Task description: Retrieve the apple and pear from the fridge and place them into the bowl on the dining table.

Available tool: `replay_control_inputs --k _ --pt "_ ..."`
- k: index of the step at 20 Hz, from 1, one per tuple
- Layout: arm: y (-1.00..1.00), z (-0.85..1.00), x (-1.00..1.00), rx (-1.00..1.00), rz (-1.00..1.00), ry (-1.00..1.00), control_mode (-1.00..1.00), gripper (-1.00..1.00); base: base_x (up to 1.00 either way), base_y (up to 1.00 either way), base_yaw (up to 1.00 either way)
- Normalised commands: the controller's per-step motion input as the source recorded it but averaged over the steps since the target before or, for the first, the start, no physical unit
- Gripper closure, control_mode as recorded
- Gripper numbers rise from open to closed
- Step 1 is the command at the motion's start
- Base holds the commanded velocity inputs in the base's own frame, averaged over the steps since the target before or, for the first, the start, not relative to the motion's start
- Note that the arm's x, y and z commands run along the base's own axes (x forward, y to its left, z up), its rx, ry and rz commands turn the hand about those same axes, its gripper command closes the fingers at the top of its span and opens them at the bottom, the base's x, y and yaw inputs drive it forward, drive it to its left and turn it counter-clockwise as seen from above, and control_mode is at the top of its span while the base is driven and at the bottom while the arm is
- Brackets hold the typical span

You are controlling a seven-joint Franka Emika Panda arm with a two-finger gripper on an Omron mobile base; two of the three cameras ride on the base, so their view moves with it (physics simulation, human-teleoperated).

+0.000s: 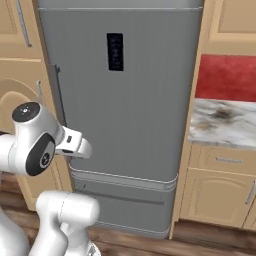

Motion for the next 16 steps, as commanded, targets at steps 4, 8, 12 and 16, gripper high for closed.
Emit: replay_control_inputs --k 4,8,12,16 --pt "0.0 0.0 0.0 0.0 0.0 0.0 1.0 -1.0 -0.07 0.58 0.0" --pt "0.0 0.0 0.0 0.0 0.0 0.0 1.0 -1.0 -0.13 0.66 0.0" --pt "0.0 0.0 0.0 0.0 0.0 0.0 1.0 -1.0 -0.26 0.62 0.0" --pt "0.0 0.0 0.0 0.0 0.0 0.0 1.0 -1.0 -0.42 0.38 0.0"
